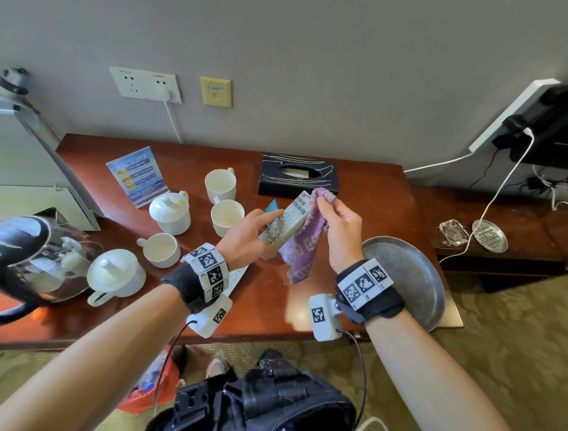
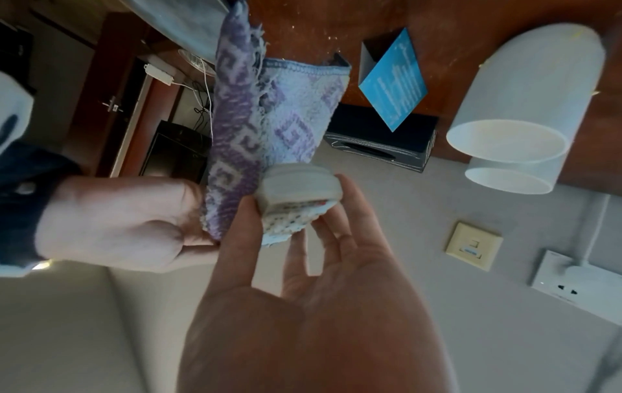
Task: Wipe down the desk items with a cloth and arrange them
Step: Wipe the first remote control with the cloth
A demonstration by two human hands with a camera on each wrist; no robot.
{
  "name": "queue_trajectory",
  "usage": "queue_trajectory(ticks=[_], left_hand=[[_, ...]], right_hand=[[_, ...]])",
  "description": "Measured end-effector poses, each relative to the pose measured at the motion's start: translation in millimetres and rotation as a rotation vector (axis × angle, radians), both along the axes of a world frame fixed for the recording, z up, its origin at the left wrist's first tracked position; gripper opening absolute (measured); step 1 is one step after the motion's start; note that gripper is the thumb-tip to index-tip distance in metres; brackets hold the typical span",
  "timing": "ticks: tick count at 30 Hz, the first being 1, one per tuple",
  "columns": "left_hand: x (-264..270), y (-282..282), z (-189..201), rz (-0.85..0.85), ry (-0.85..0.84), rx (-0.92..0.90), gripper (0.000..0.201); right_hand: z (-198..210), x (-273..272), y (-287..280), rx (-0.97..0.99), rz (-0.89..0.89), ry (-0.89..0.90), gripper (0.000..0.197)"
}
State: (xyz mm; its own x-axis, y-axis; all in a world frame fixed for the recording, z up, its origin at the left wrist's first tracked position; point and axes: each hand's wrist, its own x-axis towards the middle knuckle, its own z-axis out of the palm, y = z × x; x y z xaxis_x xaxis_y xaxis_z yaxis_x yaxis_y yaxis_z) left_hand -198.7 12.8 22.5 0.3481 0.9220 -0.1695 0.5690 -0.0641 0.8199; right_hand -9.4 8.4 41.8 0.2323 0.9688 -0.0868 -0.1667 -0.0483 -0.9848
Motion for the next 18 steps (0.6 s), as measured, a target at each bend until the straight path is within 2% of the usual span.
queue_trajectory(ticks=[5, 8, 11, 14, 16, 18], left_hand=[[5.1, -4.4, -0.6, -0.057, 0.116, 0.168, 0.079], [6.3, -6.3, -3.5, -0.047, 0.093, 0.146, 0.082], [6.8, -5.1, -3.4, -0.011, -0.007, 0.027, 0.081], [2.8, -2.1, -1.3, 0.062, -0.247, -0.268, 0.077], [-2.3, -0.6, -0.1, 0.061, -0.332, -0.402, 0.065], [-5.2, -1.5, 0.0, 0.065, -0.389, -0.450, 0.042]], right_hand=[[-10.2, -1.1, -1.6, -0.084, -0.008, 0.026, 0.011], [-10.9, 2.3, 0.6, -0.132, -0.048, 0.074, 0.009], [-11.1, 6.8, 3.6, -0.174, -0.114, 0.112, 0.010], [-10.2, 10.7, 4.9, -0.186, -0.179, 0.202, 0.012], [-7.3, 13.2, 4.9, -0.179, -0.187, 0.284, 0.014], [-6.6, 15.4, 4.4, -0.173, -0.154, 0.305, 0.013]])
